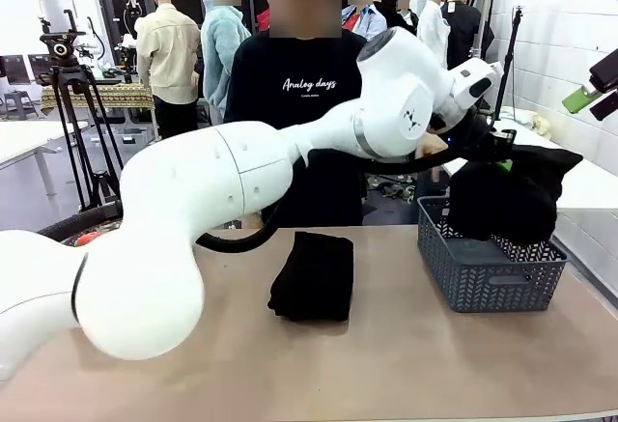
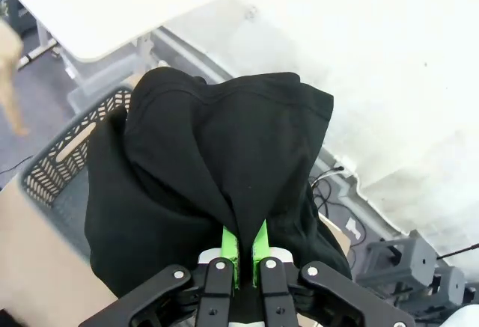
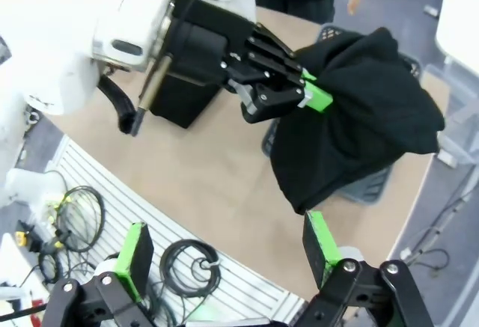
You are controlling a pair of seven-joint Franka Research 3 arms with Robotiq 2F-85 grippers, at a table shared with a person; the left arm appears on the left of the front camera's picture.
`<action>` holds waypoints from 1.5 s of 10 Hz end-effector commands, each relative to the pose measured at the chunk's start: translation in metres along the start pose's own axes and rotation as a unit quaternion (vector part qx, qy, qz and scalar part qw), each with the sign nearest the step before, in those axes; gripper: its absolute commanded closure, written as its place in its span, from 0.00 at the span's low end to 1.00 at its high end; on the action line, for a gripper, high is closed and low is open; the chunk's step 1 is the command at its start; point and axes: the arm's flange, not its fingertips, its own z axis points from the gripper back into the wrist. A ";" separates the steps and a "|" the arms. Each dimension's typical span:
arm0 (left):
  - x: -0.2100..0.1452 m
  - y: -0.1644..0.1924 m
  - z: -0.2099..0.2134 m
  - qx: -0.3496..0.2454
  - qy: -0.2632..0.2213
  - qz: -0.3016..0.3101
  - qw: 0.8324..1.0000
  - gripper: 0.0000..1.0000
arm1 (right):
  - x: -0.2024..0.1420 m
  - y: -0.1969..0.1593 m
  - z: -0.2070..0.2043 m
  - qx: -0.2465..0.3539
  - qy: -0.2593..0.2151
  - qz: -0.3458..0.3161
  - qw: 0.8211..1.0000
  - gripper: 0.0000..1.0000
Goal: Sort the tops and bottoms.
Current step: Sort the clothes according to human instructions.
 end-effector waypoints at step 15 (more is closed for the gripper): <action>-0.035 0.055 -0.050 0.056 -0.012 0.033 0.998 0.00 | 0.002 -0.001 0.000 -0.004 0.004 0.004 1.000 0.00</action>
